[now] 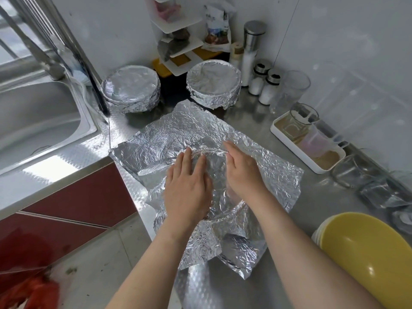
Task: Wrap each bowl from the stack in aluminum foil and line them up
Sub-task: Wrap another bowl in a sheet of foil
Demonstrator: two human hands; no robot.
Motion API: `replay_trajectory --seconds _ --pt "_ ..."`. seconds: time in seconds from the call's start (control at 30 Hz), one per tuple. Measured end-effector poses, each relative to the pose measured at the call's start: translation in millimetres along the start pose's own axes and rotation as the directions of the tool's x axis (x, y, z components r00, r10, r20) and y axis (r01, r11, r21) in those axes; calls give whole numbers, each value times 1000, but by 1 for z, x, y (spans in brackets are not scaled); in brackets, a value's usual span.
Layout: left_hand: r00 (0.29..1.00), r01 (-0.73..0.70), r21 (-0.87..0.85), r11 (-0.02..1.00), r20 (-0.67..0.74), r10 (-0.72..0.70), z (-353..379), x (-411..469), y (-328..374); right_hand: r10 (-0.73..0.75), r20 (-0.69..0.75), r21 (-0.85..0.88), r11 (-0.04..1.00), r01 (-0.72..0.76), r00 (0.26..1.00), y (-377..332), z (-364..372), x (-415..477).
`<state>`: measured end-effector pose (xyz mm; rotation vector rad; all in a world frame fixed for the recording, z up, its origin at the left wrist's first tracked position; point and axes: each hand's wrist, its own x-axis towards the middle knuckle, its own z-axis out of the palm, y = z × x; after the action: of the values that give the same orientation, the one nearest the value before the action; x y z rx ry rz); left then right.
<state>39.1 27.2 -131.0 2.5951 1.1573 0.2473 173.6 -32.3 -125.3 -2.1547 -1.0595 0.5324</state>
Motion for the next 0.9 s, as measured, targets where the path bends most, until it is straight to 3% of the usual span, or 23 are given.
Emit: replay_trajectory --seconds 0.17,0.37,0.67,0.77,0.83,0.9 --pt "1000 6 -22 1000 6 -6 2 1 -1 144 -57 244 961 -126 988 2 -4 -1" --pt "1000 11 -25 1000 -5 -11 3 2 -1 321 68 606 739 -295 945 18 3 -4" --pt "1000 -4 -22 1000 -6 3 4 2 -3 286 202 653 673 -347 937 14 -13 -16" --pt "1000 -4 -21 1000 -7 4 4 2 -3 335 62 608 734 -301 940 14 -16 -27" --pt "1000 1 -39 999 -20 -2 4 2 -2 365 -178 492 837 -239 914 13 -15 -39" --pt "999 26 -96 995 -34 -29 2 2 -1 390 -344 440 871 -220 854 13 -13 -50"
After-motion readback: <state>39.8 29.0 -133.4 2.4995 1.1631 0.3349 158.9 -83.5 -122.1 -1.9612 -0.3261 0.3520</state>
